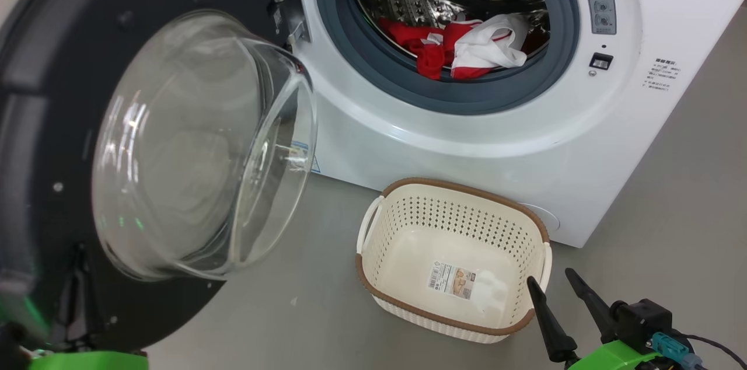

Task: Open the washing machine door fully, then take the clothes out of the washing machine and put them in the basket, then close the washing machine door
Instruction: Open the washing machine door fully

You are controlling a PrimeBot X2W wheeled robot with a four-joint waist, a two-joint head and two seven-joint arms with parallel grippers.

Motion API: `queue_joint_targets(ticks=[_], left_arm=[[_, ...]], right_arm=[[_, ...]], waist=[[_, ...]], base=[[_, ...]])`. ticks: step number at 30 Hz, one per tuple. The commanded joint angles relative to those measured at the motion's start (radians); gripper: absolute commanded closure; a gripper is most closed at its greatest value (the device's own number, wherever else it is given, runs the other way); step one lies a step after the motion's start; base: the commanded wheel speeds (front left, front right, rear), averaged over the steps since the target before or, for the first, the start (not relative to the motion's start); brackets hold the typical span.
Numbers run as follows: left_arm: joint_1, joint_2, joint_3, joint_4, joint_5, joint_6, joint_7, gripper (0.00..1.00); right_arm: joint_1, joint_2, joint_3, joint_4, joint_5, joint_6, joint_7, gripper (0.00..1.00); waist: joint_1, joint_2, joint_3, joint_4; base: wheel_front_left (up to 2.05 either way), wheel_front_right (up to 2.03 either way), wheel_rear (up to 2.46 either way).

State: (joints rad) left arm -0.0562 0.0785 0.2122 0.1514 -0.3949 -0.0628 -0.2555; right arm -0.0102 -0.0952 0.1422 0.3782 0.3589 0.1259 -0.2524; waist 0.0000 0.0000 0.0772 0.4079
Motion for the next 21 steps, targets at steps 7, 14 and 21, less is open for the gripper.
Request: queue_joint_targets(ticks=[7, 14, 21], left_arm=[[-0.114, 0.062, 0.134, 0.050, 0.021, -0.008, -0.006, 1.00], [-0.202, 0.107, 0.229, 0.154, 0.045, -0.028, -0.006, 1.00], [-0.269, 0.140, 0.291, 0.254, 0.080, -0.043, -0.006, 1.00]], right_arm=[[-0.049, -0.012, 0.033, -0.016, -0.016, 0.005, -0.009, 0.00], [-0.079, -0.018, 0.043, -0.013, -0.023, 0.005, -0.009, 0.00], [-0.096, -0.019, 0.043, -0.017, -0.034, 0.005, -0.009, 0.00]], waist=[[0.0000, 0.0000, 0.018, -0.006], [0.0000, 0.0000, 0.051, -0.027], [0.0000, 0.0000, 0.087, -0.040]], base=[[0.00, 0.00, 0.00], [0.00, 0.00, 0.00], [0.00, 0.00, 0.00]])
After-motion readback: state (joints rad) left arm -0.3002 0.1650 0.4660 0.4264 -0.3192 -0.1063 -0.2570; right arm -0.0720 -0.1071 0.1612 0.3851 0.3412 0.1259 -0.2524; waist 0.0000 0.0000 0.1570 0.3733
